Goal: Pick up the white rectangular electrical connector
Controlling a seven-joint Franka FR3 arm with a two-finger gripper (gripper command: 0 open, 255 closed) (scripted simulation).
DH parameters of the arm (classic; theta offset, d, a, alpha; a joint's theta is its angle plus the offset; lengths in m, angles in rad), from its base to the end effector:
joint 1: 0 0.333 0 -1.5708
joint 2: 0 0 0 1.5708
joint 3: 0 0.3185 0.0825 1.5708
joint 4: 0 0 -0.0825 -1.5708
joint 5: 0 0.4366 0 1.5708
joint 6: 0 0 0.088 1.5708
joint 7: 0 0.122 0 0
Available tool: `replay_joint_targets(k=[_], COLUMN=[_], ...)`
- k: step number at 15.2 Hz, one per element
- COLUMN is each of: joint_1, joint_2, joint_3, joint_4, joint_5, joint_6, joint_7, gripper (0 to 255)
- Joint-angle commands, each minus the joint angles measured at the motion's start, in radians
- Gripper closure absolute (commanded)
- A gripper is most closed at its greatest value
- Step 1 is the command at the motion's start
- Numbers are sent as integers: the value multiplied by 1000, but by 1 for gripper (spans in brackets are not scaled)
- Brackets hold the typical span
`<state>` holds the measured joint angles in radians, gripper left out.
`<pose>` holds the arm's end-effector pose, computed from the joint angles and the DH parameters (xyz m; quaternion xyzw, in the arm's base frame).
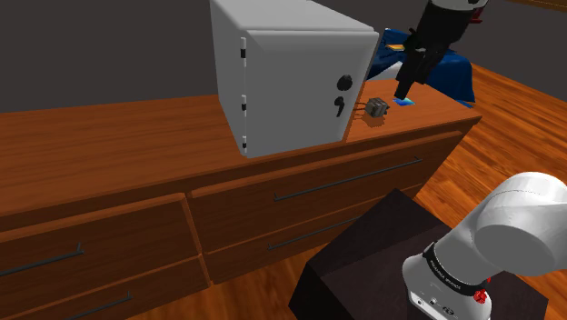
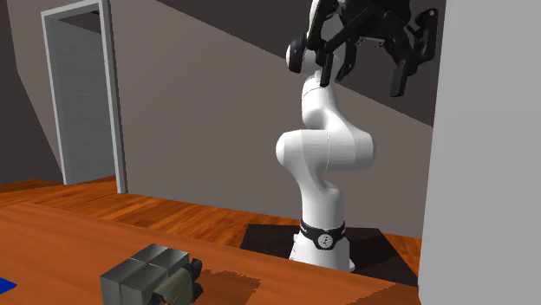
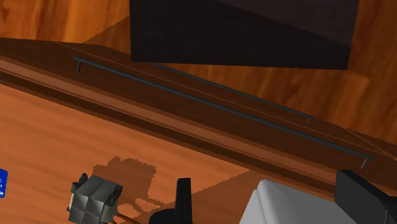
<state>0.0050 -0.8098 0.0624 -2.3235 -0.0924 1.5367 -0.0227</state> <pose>0.3480 0.0173 0.6002 0.9970 0.0335 0.0119 0.0685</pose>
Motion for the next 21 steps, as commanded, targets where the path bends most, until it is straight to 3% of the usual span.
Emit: replay_joint_targets(k=[1, 12, 21], joint_1=[0, -75, -108], joint_2=[0, 231, 508], joint_3=[0, -216, -382], joint_4=[0, -13, 81], joint_5=[0, -45, 9], joint_6=[0, 254, 428], joint_7=[0, -135, -275], gripper=[0, 0, 0])
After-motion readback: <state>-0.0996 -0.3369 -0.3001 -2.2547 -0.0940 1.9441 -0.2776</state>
